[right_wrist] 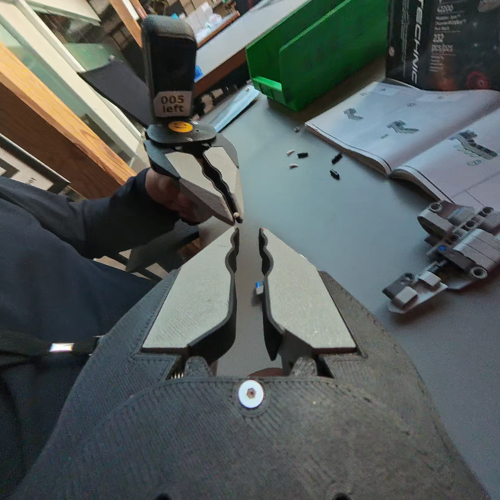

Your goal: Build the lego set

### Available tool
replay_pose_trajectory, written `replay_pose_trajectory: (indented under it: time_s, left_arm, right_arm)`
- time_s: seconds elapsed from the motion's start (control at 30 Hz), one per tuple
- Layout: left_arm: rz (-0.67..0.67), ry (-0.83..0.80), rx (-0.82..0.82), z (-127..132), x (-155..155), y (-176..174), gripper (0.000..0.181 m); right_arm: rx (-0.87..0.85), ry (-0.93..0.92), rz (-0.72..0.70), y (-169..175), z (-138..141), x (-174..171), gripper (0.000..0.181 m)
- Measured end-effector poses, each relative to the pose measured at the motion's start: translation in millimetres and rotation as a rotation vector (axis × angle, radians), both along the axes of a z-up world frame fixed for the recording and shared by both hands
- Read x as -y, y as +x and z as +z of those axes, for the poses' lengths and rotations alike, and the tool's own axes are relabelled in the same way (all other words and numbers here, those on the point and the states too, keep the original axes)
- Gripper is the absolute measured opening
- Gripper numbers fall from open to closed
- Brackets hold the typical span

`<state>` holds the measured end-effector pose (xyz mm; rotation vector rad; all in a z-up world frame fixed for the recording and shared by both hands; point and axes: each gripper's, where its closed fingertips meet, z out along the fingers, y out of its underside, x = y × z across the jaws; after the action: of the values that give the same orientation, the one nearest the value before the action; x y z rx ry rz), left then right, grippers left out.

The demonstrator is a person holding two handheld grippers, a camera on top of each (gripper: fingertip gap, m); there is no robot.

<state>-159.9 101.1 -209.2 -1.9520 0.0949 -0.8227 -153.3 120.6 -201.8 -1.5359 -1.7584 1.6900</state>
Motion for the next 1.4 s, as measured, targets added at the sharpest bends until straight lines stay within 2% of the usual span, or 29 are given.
replay_pose_trajectory:
  time_s: [0.13,0.27,0.53,0.67,0.87,1.0,1.07,1.2,1.4]
  left_arm:
    - [-0.004,-0.078,-0.054,-24,1,-5,0.000]
    - [-0.018,-0.117,-0.078,-38,2,-4,0.000]
    - [0.017,-0.113,-0.064,-37,8,-17,0.000]
    - [0.034,-0.094,-0.026,-33,13,-20,0.000]
    - [0.039,-0.090,0.016,-30,13,-23,0.000]
    - [0.040,-0.085,0.029,-29,13,-24,0.000]
    - [0.042,-0.082,0.043,-28,13,-25,0.000]
    - [0.040,-0.078,0.062,-27,14,-25,0.000]
    - [0.040,-0.072,0.079,-25,14,-26,0.000]
  right_arm:
    - [0.178,0.127,-0.071,1,-44,-19,0.018]
    - [0.233,0.182,-0.100,-4,-67,-21,0.021]
    - [0.271,0.241,-0.100,-10,-76,-18,0.023]
    - [0.275,0.268,-0.092,-12,-78,-16,0.018]
    - [0.257,0.261,-0.072,-12,-76,-13,0.010]
    - [0.096,0.272,-0.049,-16,-53,-9,0.005]
    - [0.085,0.313,-0.033,-14,-52,-10,0.005]
    - [0.054,0.473,-0.044,-12,-49,-18,0.005]
    - [-0.273,0.809,-0.018,-10,-8,-7,0.006]
